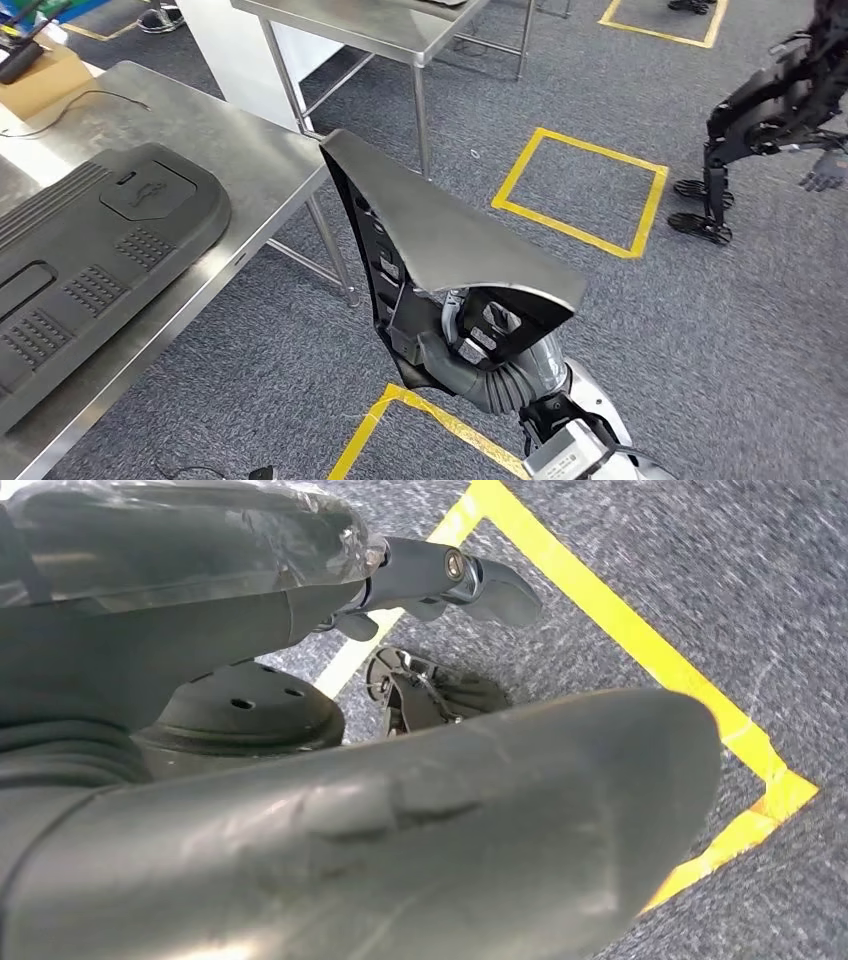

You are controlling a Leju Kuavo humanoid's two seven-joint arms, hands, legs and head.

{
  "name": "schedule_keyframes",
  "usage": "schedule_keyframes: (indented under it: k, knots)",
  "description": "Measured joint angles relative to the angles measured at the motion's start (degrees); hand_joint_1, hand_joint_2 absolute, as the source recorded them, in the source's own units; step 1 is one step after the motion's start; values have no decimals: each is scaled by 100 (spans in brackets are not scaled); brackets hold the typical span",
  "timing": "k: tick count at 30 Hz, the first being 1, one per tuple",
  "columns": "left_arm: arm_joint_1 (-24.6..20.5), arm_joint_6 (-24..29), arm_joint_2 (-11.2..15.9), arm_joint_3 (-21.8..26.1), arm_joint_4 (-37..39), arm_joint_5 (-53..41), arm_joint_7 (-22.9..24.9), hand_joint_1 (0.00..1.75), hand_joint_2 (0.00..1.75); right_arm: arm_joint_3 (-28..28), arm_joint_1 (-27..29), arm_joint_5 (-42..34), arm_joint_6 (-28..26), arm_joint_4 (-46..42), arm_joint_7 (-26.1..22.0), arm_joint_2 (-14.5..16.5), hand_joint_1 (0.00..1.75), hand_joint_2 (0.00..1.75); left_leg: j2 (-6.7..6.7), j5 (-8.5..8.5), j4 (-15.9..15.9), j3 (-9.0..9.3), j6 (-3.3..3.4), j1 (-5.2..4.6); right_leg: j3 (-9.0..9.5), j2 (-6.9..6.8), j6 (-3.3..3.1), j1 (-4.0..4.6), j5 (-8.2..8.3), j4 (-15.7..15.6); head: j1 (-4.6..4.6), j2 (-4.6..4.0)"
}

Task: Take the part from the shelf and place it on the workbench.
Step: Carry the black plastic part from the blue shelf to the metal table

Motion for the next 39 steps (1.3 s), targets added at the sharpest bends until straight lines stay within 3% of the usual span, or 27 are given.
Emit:
schedule_keyframes:
  k: [2,4,5,6,9,10,12,13,14,16,17,18,19,20,21,22,24,26,28,29,31,33,35,36,37,39]
  knots:
    - [-9,19,2,-1,-18,21,0,0,0,4,-29,0,18,0,-4,6,175,175,336,-310,610,-280,-45,-9,26,-152,-53,18,-16,-15,-98,0]
    - [-9,28,2,-3,-32,43,2,0,0,10,-37,0,31,0,-5,7,175,175,480,-558,1268,-624,-59,11,38,-323,-83,49,-41,-14,-166,0]
    - [-5,30,2,-4,-36,47,4,0,0,14,-41,0,34,0,-5,7,175,175,501,-547,1377,-691,-50,16,47,-405,-89,62,-54,-14,-187,0]
    - [-1,32,2,-5,-38,51,8,0,0,18,-50,0,39,0,-4,8,175,175,516,-428,1263,-645,-30,13,64,-484,-91,74,-70,-14,-203,0]
    - [0,36,2,-5,-38,63,19,0,0,26,-105,0,66,0,-1,10,175,175,768,118,228,-135,98,-59,150,-674,-83,102,-119,-26,-247,0]
    - [-1,36,2,-5,-38,67,20,0,0,28,-117,0,73,0,0,11,175,175,863,203,15,-29,130,-81,169,-702,-80,107,-128,-30,-254,0]
    - [-3,34,2,-5,-38,71,20,0,0,28,-122,0,77,0,0,12,175,175,952,213,-82,10,150,-99,177,-718,-78,108,-132,-35,-259,0]
    - [4,33,2,-5,-38,89,22,0,0,32,-140,0,84,-1,4,20,175,175,919,219,-161,39,172,-96,207,-771,-41,116,-151,-48,-257,0]
    - [10,32,2,-5,-39,106,27,0,0,37,-162,0,92,1,10,27,175,175,869,231,-256,79,194,-93,234,-722,0,115,-183,-35,-243,0]
    - [10,31,2,-5,-41,139,36,0,0,51,-204,0,108,3,18,40,175,175,686,275,-432,160,250,-75,161,-472,77,109,-379,231,-197,0]
    - [2,30,1,-5,-43,139,37,0,0,58,-205,0,108,5,18,40,175,175,611,285,-450,173,262,-71,5,-277,84,97,-525,538,-156,0]
    - [-6,28,1,-5,-45,141,39,0,0,65,-203,0,108,7,18,38,175,175,529,287,-449,175,276,-69,-200,-183,91,93,-670,899,-121,0]
    - [-7,26,0,-5,-48,145,44,0,0,72,-199,-1,109,10,21,35,175,175,441,283,-444,176,280,-68,-387,-151,103,91,-751,1202,-83,0]
    - [-4,22,-1,-5,-50,149,53,0,0,80,-199,-1,113,15,23,33,175,175,352,275,-434,179,281,-68,-505,-142,116,88,-726,1348,-51,0]
    - [-2,18,-1,-5,-51,153,65,0,0,90,-205,-2,121,20,24,31,175,175,260,265,-419,184,273,-64,-520,-135,127,81,-583,1276,-28,0]
    - [-1,7,-1,-5,-52,155,80,0,0,101,-216,-3,131,25,25,31,175,175,172,245,-394,191,257,-57,-424,-106,138,65,-349,986,-3,0]
    - [-7,-46,-2,-5,-55,161,138,0,0,122,-258,-11,162,34,27,33,175,175,14,184,-310,177,199,-42,-145,104,146,20,-5,290,45,0]
    - [-11,-129,-3,-8,-57,180,258,0,0,137,-300,-30,196,46,32,40,175,175,-101,151,-251,131,136,-26,-20,250,113,9,49,-7,70,0]
    - [-3,-207,-1,-12,-58,204,394,0,0,146,-341,-44,225,56,38,59,175,175,-187,153,-250,103,79,-12,-14,162,43,25,47,-27,69,0]
    - [1,-239,0,-14,-58,212,448,0,0,150,-366,-45,238,60,39,76,175,175,-132,133,-218,95,46,-17,-2,102,6,24,47,-42,62,0]
    - [-7,-288,2,-15,-60,221,514,0,0,155,-405,-44,260,61,31,116,175,175,152,-45,95,-32,-27,-30,32,-39,-66,16,40,-71,-8,0]
    - [-15,-314,2,-17,-60,222,546,0,0,162,-417,-44,273,63,23,134,175,175,430,-386,821,-394,-82,-12,57,-201,-110,35,10,-74,-106,0]
    - [-11,-323,4,-18,-60,222,557,0,0,172,-419,-44,279,66,22,136,175,175,494,-529,1359,-693,-103,13,81,-369,-121,46,-23,-74,-150,0]
    - [-6,-327,5,-18,-59,224,563,0,0,177,-421,-44,281,67,22,139,175,175,503,-433,1312,-683,-99,16,102,-444,-117,47,-40,-74,-170,0]
    - [-2,-338,6,-18,-58,228,575,0,0,181,-427,-43,285,68,22,146,175,175,532,-246,1053,-564,-84,11,133,-519,-111,49,-62,-74,-189,0]
    - [-3,-377,8,-18,-58,240,602,0,0,190,-449,-37,294,68,21,177,175,175,748,135,249,-181,-17,-33,206,-655,-83,64,-110,-77,-230,0]
